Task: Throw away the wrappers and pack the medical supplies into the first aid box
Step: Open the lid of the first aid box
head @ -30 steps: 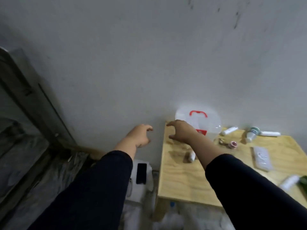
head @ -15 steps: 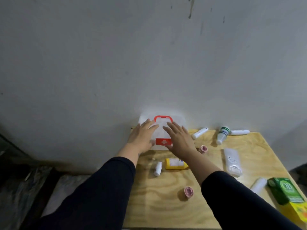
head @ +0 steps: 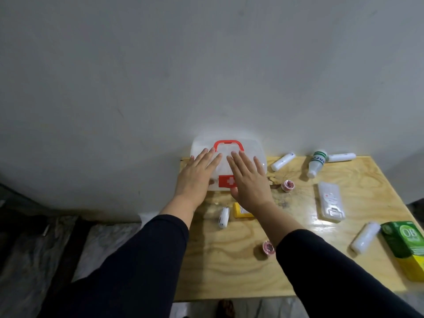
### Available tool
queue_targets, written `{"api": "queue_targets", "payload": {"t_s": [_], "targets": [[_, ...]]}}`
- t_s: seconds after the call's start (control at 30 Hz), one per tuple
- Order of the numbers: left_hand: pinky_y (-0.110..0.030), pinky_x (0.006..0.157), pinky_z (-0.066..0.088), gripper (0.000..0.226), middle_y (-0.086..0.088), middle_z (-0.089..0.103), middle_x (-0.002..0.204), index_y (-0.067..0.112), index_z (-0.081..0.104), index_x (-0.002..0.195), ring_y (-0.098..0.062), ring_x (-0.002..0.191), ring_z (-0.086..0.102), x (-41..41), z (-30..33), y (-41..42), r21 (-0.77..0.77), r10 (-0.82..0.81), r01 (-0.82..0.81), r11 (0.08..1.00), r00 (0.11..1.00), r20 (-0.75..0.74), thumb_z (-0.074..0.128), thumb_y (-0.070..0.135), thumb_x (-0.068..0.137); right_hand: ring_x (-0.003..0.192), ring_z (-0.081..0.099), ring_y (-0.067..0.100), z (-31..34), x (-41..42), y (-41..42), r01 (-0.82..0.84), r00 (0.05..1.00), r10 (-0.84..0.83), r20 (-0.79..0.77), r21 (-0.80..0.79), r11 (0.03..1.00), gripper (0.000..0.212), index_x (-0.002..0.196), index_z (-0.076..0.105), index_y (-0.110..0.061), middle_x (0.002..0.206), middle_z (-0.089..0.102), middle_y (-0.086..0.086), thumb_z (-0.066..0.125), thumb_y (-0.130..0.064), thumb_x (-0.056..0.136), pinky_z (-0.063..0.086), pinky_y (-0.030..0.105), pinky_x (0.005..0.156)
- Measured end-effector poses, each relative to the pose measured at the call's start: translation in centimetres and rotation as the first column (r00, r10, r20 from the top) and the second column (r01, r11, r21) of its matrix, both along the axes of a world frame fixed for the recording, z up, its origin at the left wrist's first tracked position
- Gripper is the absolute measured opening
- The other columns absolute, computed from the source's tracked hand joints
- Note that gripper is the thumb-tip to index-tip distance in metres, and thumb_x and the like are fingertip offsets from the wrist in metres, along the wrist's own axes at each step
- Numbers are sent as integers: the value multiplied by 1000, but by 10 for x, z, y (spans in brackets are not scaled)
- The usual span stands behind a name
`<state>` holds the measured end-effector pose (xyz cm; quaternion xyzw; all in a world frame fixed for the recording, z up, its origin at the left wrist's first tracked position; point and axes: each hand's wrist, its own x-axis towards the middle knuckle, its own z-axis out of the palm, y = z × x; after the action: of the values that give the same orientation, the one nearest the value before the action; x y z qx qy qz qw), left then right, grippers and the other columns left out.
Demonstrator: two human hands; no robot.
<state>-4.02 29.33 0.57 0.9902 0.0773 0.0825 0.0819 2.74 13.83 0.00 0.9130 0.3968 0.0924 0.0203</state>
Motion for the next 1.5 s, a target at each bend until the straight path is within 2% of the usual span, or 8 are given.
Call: {"api": "queue_targets", "payload": {"t_s": [0.17, 0.33, 0.6, 0.73, 0.9, 1.03, 1.23, 1.5], "targets": [[-34, 119, 17, 73, 5, 10, 162, 27, 10, 152, -15, 150, 6, -1, 7, 0, 10, -23, 23, 1000, 1000, -16, 55, 17, 95, 148, 13, 27, 6, -12, -8, -27, 999, 26, -26, -50, 998, 73, 149, 21, -13, 159, 19, 8, 49, -36, 86, 12, 56, 117], [-34, 118, 21, 70, 3, 11, 162, 25, 11, 152, -15, 150, 6, -6, 10, -1, 31, -35, 36, 999, 999, -35, 52, 28, 96, 136, 43, 28, 7, -16, -7, -32, 999, 32, 2, -12, 999, 58, 136, 48, -13, 144, 49, 8, 64, -27, 82, 40, 58, 102], [-34, 118, 22, 74, 2, 13, 162, 24, 12, 152, -17, 149, 9, -5, 23, -1, 48, -31, 34, 998, 998, -53, 57, 25, 93, 138, 41, 27, 30, -14, -2, -15, 995, 22, -97, 69, 997, 50, 136, 48, -14, 146, 48, 6, 59, -17, 87, 36, 59, 108], [-34, 116, 26, 74, 2, 14, 161, 24, 14, 152, -16, 149, 12, -3, 40, 4, 57, -67, 71, 996, 995, -80, 57, 30, 92, 130, 51, 28, 40, -12, -5, -22, 998, 28, -54, 117, 993, 50, 128, 57, -14, 136, 58, 7, 67, -20, 80, 45, 56, 101], [-36, 112, 32, 69, 3, 25, 159, 23, 20, 151, -15, 147, 21, 3, 69, 12, 2, -74, 74, 997, 996, -55, 57, 29, 93, 149, 8, 24, 60, -5, -22, 140, 987, -121, -110, 192, 971, 76, 151, 12, -19, 161, 12, 6, 53, -34, 88, 10, 48, 120], [-36, 110, 34, 64, 5, 28, 157, 25, 23, 150, -14, 145, 24, 15, 87, 18, -22, -60, 59, 998, 998, -20, 54, 31, 95, 149, -8, 22, 59, 4, -36, 413, 897, -366, -249, 177, 893, 85, 149, -12, -12, 161, -9, 6, 44, -43, 93, 4, 48, 120], [-36, 109, 35, 55, 3, 34, 155, 22, 28, 149, -15, 144, 29, 35, 101, 29, 11, -58, 57, 998, 997, 50, 48, 28, 98, 149, -6, 24, 34, 12, -27, 494, 766, -397, -506, 67, 867, 73, 150, -6, -10, 161, -9, 7, 33, -43, 98, 10, 48, 120], [-37, 117, 21, 49, -1, 36, 154, 14, 32, 147, -17, 145, 26, 71, 106, 39, 95, -18, 9, 995, 996, 91, 43, 24, 100, 149, 8, 23, 15, 4, -19, 528, 716, -374, -590, 106, 843, 70, 151, 2, -8, 162, -6, 6, 37, -37, 97, 20, 47, 119]]}}
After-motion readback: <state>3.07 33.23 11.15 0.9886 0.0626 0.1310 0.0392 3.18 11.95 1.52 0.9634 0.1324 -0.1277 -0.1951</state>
